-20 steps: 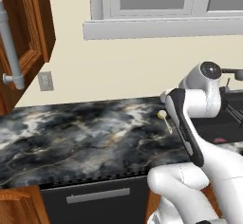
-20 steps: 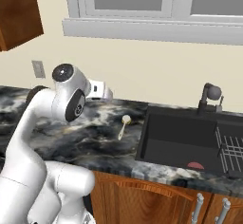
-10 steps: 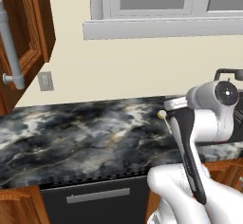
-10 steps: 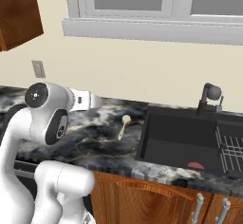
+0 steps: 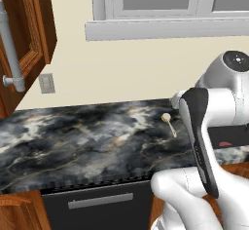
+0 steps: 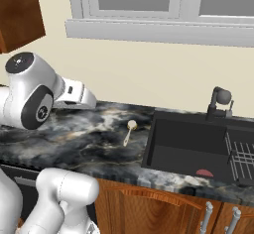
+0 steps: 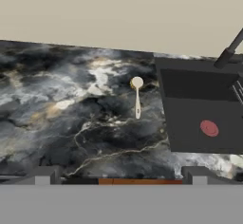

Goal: Locate and retrieve the bar soap and dish brush from the cabinet. Place them next to the sink.

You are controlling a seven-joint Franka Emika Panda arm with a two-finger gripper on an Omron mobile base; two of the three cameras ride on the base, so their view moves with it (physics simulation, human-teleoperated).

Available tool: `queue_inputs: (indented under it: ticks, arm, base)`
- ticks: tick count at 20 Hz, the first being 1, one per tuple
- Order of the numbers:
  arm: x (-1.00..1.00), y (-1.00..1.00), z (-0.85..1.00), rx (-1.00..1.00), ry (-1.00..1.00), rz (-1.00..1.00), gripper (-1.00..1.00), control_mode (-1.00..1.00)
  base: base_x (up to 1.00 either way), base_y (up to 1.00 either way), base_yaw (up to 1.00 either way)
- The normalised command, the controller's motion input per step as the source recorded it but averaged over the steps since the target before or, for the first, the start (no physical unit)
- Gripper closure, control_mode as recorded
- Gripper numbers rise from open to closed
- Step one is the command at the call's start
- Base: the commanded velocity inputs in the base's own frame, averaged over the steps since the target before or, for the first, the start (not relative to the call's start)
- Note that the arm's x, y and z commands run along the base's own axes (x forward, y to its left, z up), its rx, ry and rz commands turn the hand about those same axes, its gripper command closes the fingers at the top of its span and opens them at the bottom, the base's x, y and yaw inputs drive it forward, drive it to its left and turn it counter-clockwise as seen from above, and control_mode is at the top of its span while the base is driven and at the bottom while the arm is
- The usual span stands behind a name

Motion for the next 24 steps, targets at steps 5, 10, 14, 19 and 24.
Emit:
queue_inputs:
  ticks: [5, 10, 14, 19, 24]
  arm:
    - [-0.86, 0.0, 0.0, 0.0, -0.03, 0.0, -1.0, -1.0]
    - [-0.85, 0.21, 0.0, -0.02, -0.05, 0.04, -1.0, -1.0]
    - [-0.72, 0.44, 0.02, -0.04, 0.0, 0.0, -1.0, -1.0]
    - [-0.68, 0.17, 0.0, 0.0, 0.0, 0.0, -1.0, -1.0]
    - [-0.01, 0.0, 0.0, 0.0, 0.0, 0.0, -1.0, -1.0]
  base:
    - [0.0, 0.0, 0.0]
    - [0.0, 0.0, 0.0]
    - [0.0, 0.0, 0.0]
    - [0.0, 0.0, 0.0]
    - [0.0, 0.0, 0.0]
